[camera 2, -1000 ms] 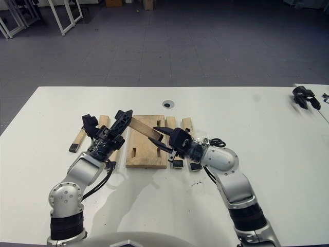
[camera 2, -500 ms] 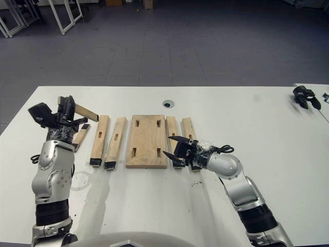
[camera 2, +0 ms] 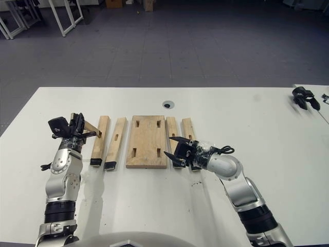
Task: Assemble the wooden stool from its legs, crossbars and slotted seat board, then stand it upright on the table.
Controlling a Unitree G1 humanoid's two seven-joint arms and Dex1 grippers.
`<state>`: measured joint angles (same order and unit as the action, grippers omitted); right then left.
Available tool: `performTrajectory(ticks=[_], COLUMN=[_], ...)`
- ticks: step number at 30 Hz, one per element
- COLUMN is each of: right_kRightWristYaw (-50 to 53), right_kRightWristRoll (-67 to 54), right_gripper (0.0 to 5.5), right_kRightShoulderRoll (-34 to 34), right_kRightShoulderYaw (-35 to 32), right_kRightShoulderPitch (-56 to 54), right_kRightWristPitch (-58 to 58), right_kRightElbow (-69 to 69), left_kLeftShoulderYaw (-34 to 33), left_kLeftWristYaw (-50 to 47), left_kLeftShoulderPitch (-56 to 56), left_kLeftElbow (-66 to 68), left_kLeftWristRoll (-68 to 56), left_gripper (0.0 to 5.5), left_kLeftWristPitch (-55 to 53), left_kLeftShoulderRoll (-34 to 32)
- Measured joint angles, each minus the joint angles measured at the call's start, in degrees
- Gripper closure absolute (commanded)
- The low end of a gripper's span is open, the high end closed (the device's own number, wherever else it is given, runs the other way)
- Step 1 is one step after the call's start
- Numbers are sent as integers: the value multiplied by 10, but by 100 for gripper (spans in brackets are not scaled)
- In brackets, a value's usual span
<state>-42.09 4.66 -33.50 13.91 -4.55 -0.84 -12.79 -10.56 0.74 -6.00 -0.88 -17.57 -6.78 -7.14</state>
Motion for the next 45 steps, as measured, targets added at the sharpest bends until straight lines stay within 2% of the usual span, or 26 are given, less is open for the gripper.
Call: performTrajectory(ticks=[5, 11, 18, 22, 23, 29, 32, 37, 40, 45], right_kRightWristYaw=[4, 11, 19, 20, 20, 20, 20, 21, 21, 21], right_kRightWristRoll=[2, 3, 14, 19, 19, 20, 21, 24, 25, 29], right_gripper=[285, 285, 285, 285, 285, 285, 285, 285, 285, 285], right_kRightShoulderRoll=[0, 0, 1, 2, 3, 7, 7, 8, 9, 10], right_kRightShoulderYaw=[0, 0, 3, 3, 3, 3, 4, 4, 7, 8], right_kRightShoulderPitch=[10, 11, 11, 11, 11, 11, 11, 11, 11, 11], right_kRightWristPitch=[0, 1, 1, 1, 1, 4, 4, 5, 5, 6], right_kRightElbow=[2, 5, 7, 7, 7, 10, 10, 10, 10, 11], left_kLeftShoulderYaw=[34, 31, 36, 35, 35, 34, 25, -45, -74, -77], left_kLeftWristYaw=[-2, -13, -11, -11, -11, -10, -6, -10, -10, -9], left_kLeftShoulderPitch=[23, 28, -50, -55, -56, -44, -86, -182, -262, -338], left_kLeftElbow=[-61, -104, -90, -99, -102, -110, -171, -265, -251, -207], left_kLeftWristRoll=[31, 33, 42, 42, 42, 44, 43, 20, 1, -4], left_gripper=[507, 507, 507, 507, 471, 389, 369, 369, 369, 369], left_kLeftWristPitch=[-87, -162, -277, -301, -308, -355, -356, -408, -423, -419], left_kLeftShoulderRoll=[-13, -15, -48, -50, -50, -52, -66, -106, -120, -129])
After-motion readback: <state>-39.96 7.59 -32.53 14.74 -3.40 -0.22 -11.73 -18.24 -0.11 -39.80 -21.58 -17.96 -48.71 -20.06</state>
